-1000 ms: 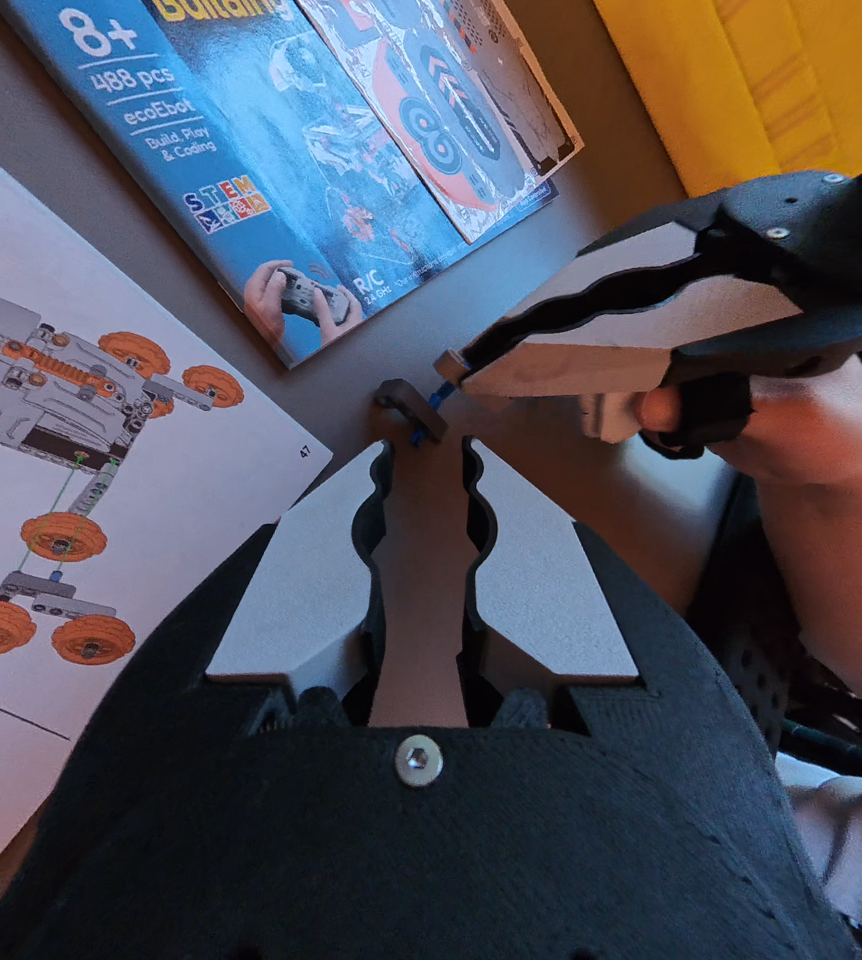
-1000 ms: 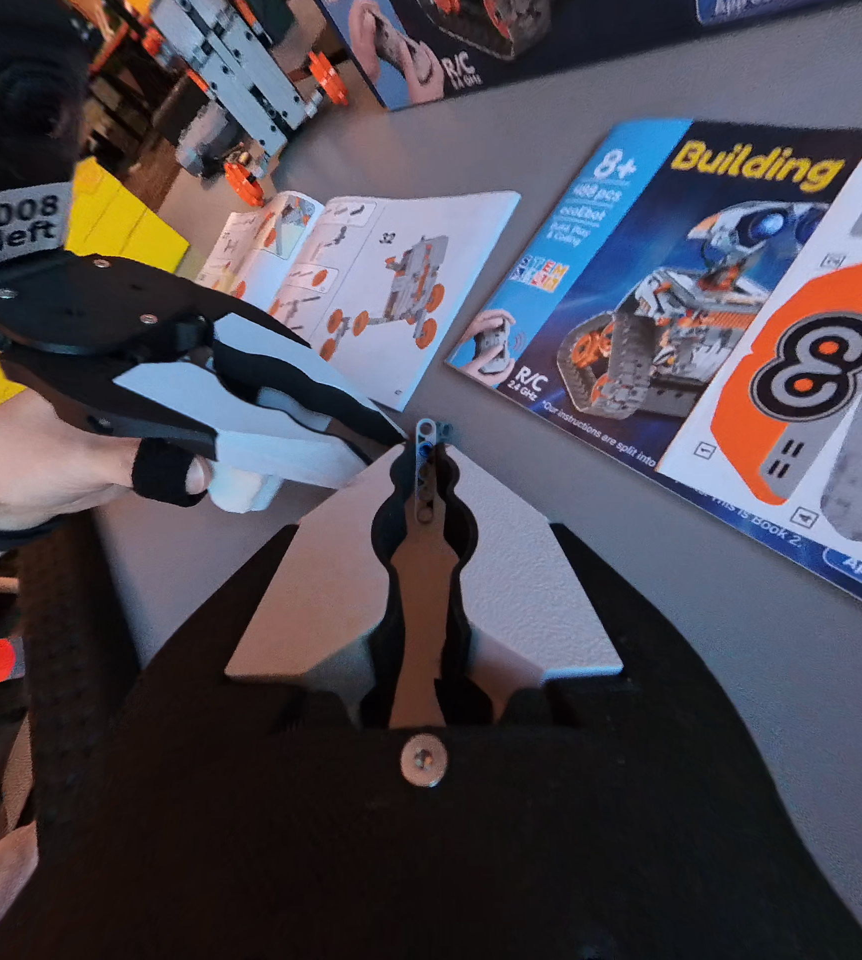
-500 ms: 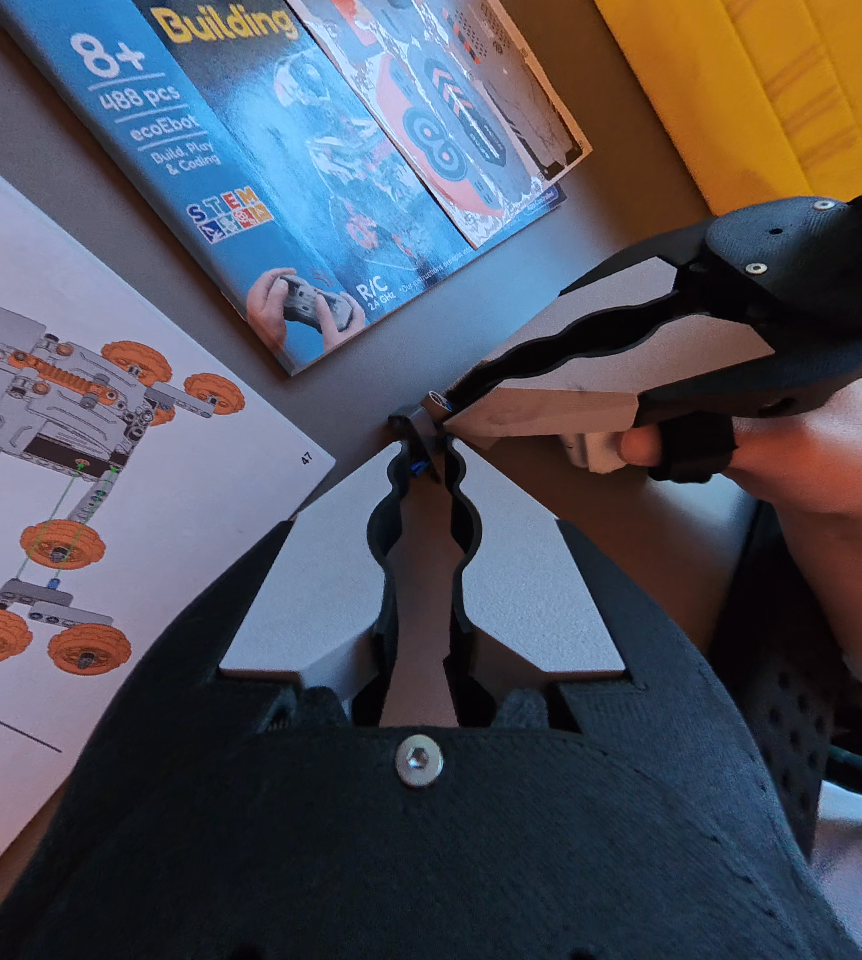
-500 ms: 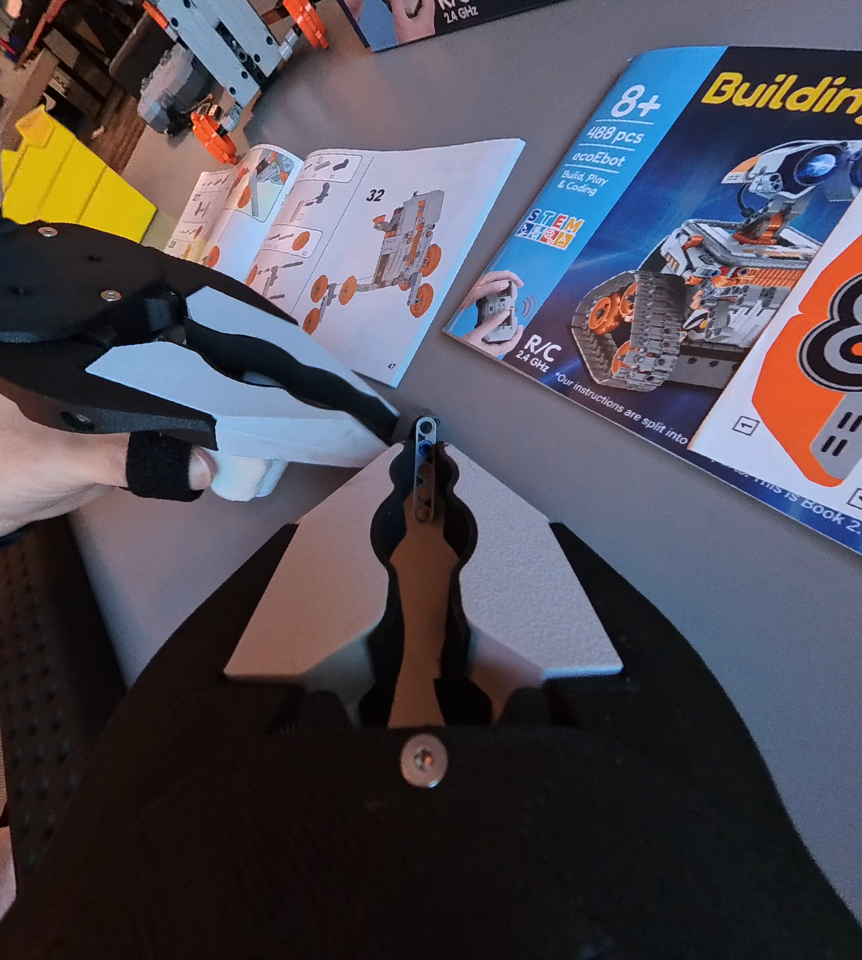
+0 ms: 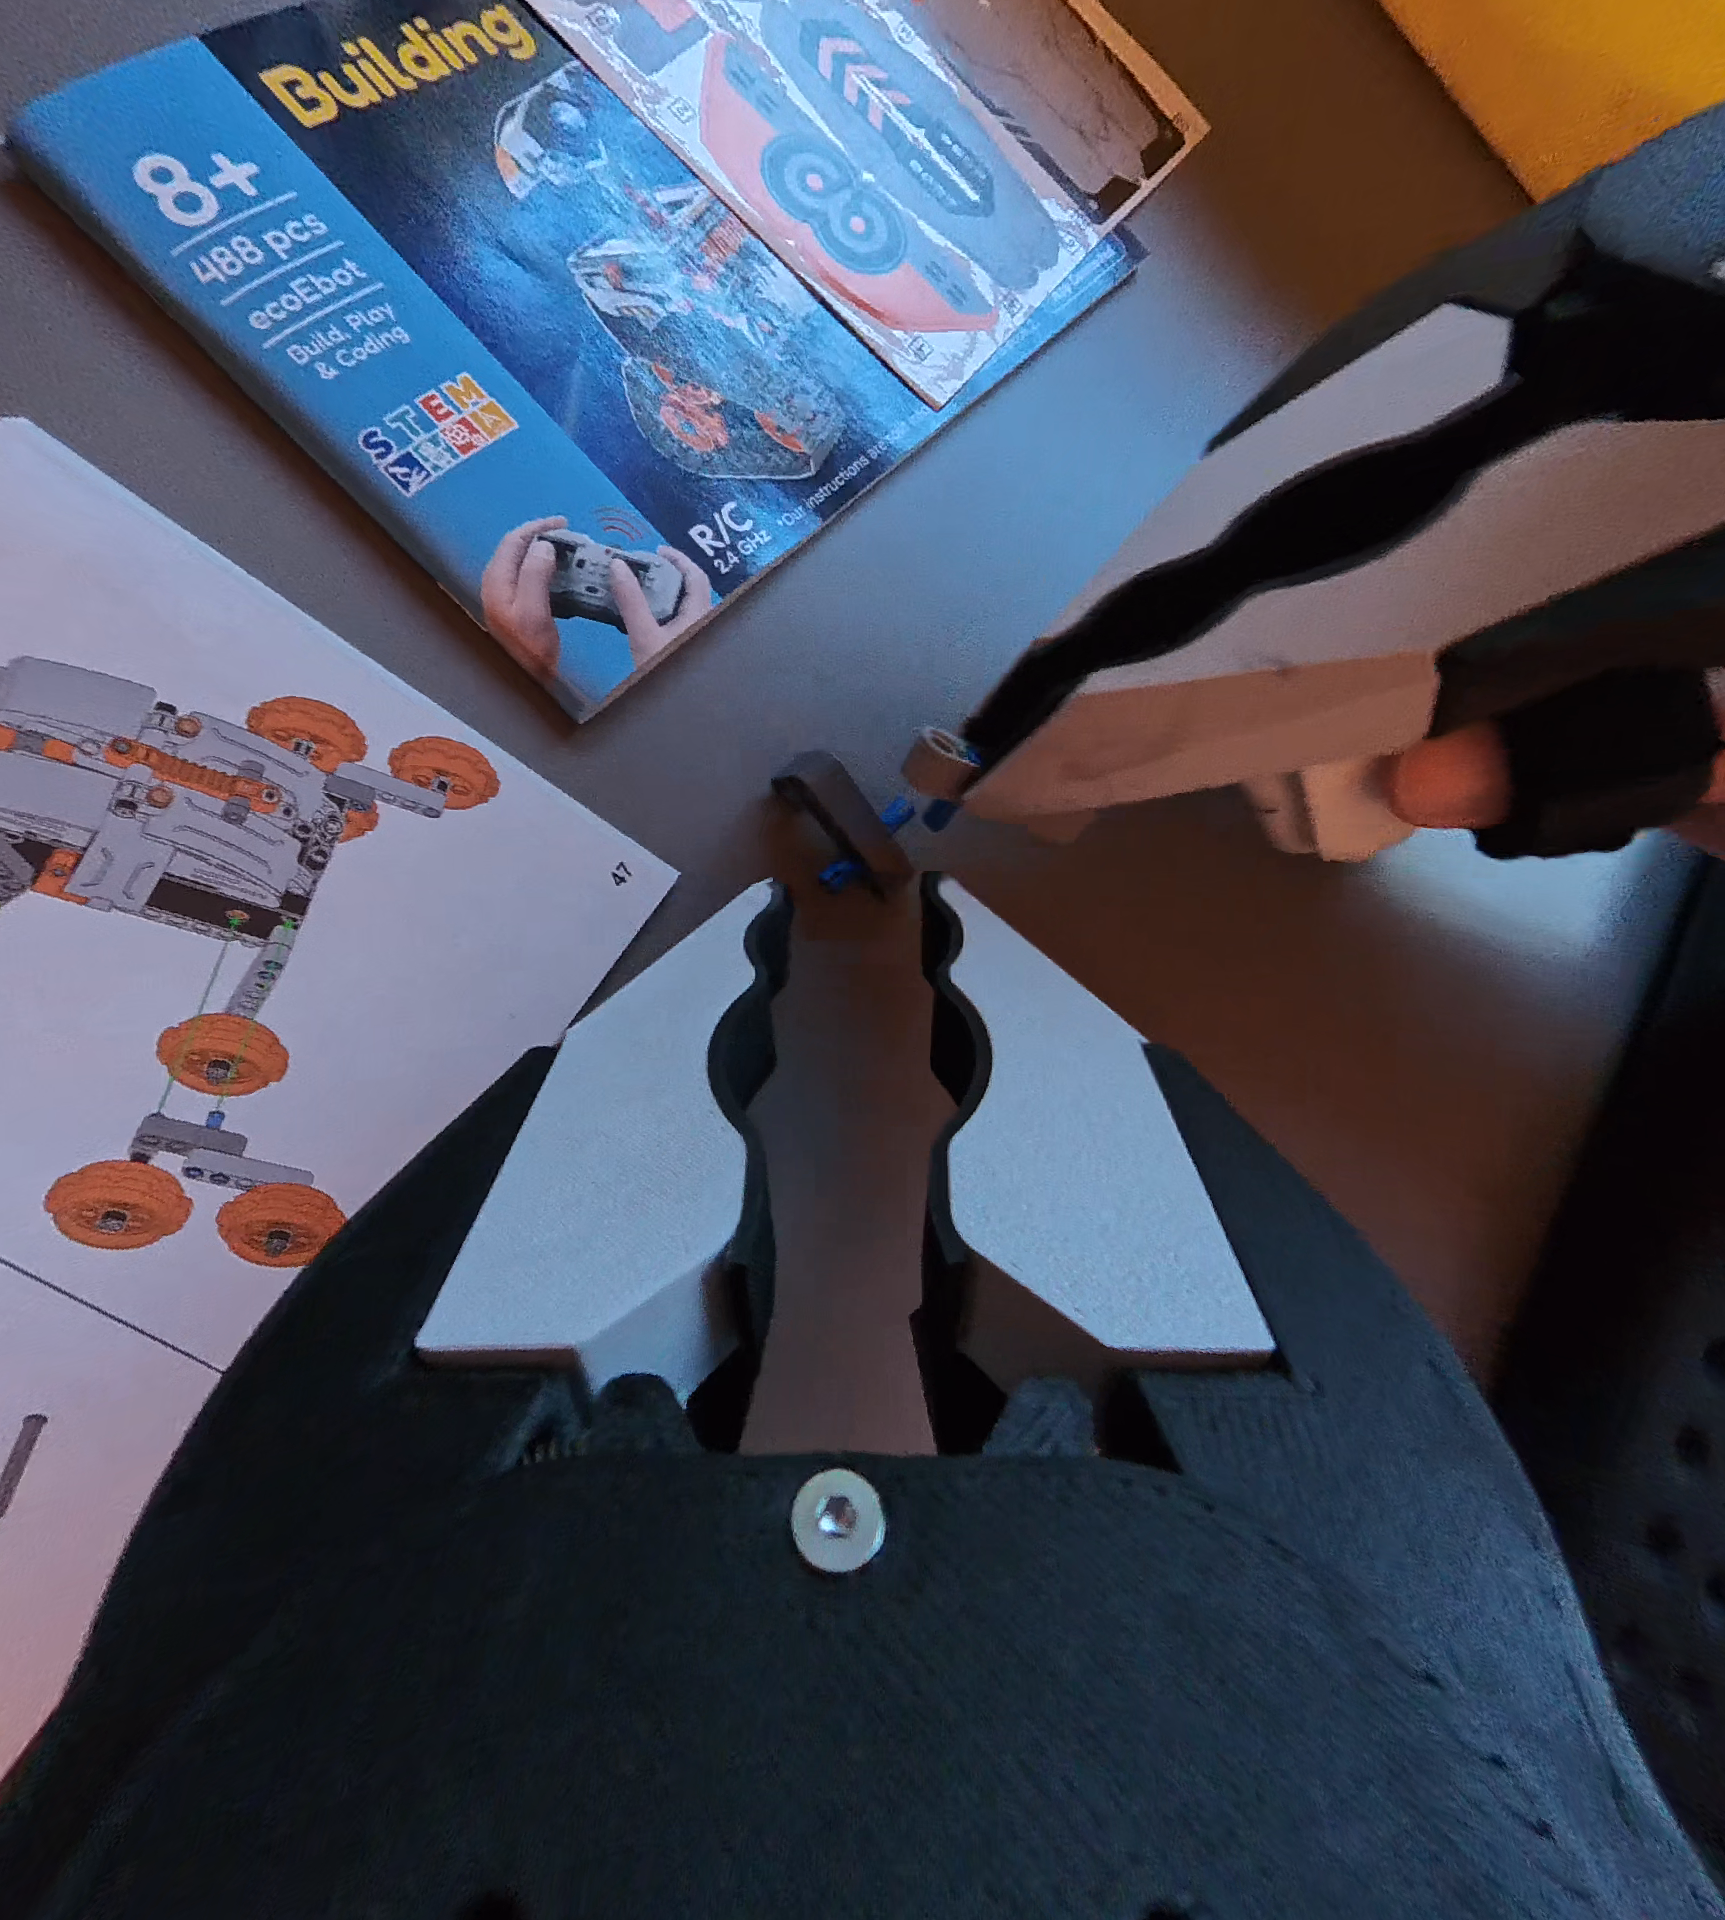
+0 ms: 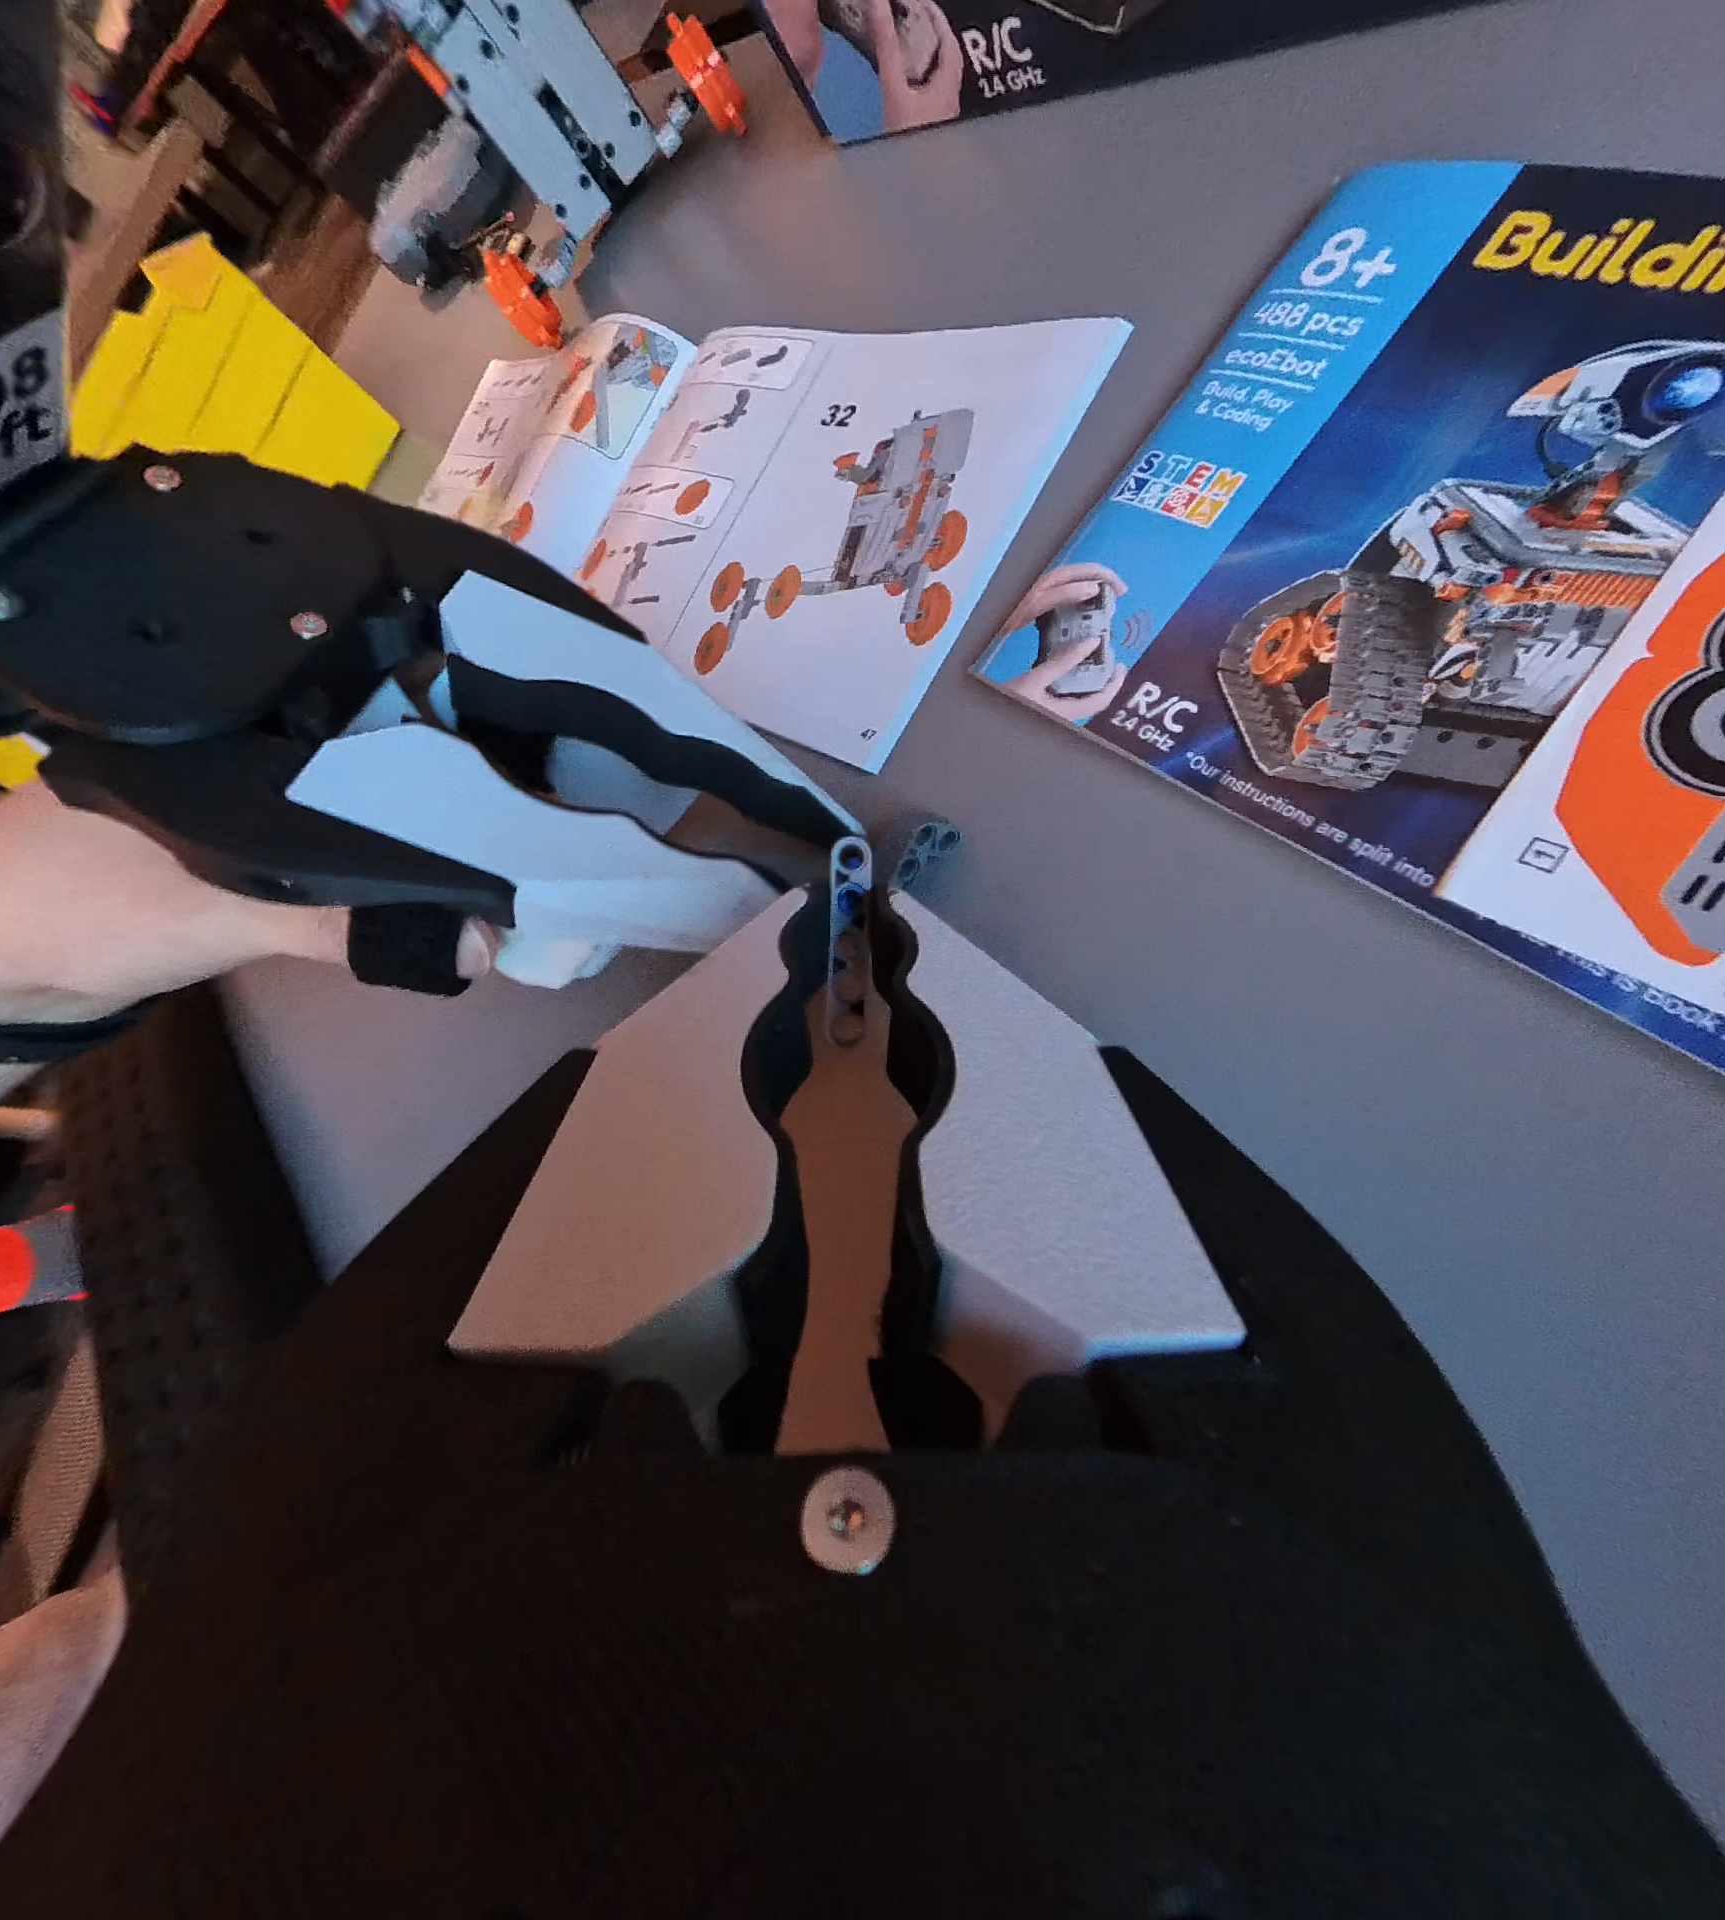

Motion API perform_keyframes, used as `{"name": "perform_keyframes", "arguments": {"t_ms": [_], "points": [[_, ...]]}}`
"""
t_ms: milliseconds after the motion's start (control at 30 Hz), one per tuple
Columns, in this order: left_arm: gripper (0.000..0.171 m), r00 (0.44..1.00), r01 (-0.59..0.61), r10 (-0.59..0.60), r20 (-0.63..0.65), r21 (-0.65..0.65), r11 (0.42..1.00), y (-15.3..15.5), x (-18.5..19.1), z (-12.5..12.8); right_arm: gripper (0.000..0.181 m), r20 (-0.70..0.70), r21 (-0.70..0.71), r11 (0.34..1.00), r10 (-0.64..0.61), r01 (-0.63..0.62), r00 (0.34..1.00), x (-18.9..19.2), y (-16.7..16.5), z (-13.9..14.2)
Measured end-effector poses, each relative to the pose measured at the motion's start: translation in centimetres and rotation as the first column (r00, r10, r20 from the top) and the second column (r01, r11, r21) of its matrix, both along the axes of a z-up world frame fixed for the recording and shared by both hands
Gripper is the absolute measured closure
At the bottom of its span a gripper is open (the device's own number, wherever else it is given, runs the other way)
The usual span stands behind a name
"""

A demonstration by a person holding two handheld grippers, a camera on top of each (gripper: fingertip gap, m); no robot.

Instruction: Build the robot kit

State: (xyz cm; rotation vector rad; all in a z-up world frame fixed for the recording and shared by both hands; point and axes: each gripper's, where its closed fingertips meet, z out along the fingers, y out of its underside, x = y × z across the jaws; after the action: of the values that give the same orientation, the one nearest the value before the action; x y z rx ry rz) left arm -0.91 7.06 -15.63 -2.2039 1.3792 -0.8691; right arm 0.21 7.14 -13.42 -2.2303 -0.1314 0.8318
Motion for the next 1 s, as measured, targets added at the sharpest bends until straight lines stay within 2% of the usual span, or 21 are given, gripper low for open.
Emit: {"name": "perform_keyframes", "arguments": {"t_ms": [67,200,300,367,467,633,800,867,1000], "points": [[0.15,1.0,-0.006,0.007,0.02,-0.016,1.0,0.0,0.0,0.0,0.176,0.05,-0.008,1.0,0.002,-0.002,0.999,0.1,-0.2,-0.6],[0.153,0.999,-0.004,0.006,0.044,-0.042,0.999,0.0,0.0,0.0,0.176,0.045,-0.066,0.998,0.0,0.003,0.999,0.3,0.1,-2.0],[0.156,0.999,0.005,-0.002,0.043,-0.065,0.998,0.1,0.0,0.0,0.176,-0.048,-0.118,0.993,0.019,-0.024,0.999,0.0,0.5,-2.1],[0.161,0.999,0.014,-0.012,0.032,-0.066,0.998,0.3,0.0,-0.1,0.176,-0.159,-0.183,0.982,0.024,-0.054,0.987,-0.3,1.0,-2.1],[0.161,0.999,0.034,-0.032,0.033,-0.072,0.997,0.5,0.0,-0.1,0.175,-0.263,-0.308,0.942,0.054,-0.137,0.963,-0.5,1.2,-2.3],[0.154,0.995,-0.02,0.036,0.094,-0.168,0.986,0.9,0.2,0.2,0.176,-0.291,-0.44,0.87,0.098,-0.224,0.952,-0.6,1.2,-2.4],[0.157,0.974,-0.093,0.149,0.173,-0.296,0.951,0.9,0.7,0.4,0.176,-0.287,-0.454,0.861,0.1,-0.228,0.953,-0.6,1.3,-2.4],[0.165,0.968,-0.124,0.175,0.182,-0.261,0.957,1.3,0.7,0.3,0.176,-0.307,-0.443,0.868,0.087,-0.224,0.948,-0.6,1.4,-2.4],[0.167,0.969,-0.161,0.185,0.165,-0.15,0.976,1.4,0.8,0.2,0.176,-0.356,-0.417,0.88,0.073,-0.228,0.932,-0.5,1.4,-2.3]]}}
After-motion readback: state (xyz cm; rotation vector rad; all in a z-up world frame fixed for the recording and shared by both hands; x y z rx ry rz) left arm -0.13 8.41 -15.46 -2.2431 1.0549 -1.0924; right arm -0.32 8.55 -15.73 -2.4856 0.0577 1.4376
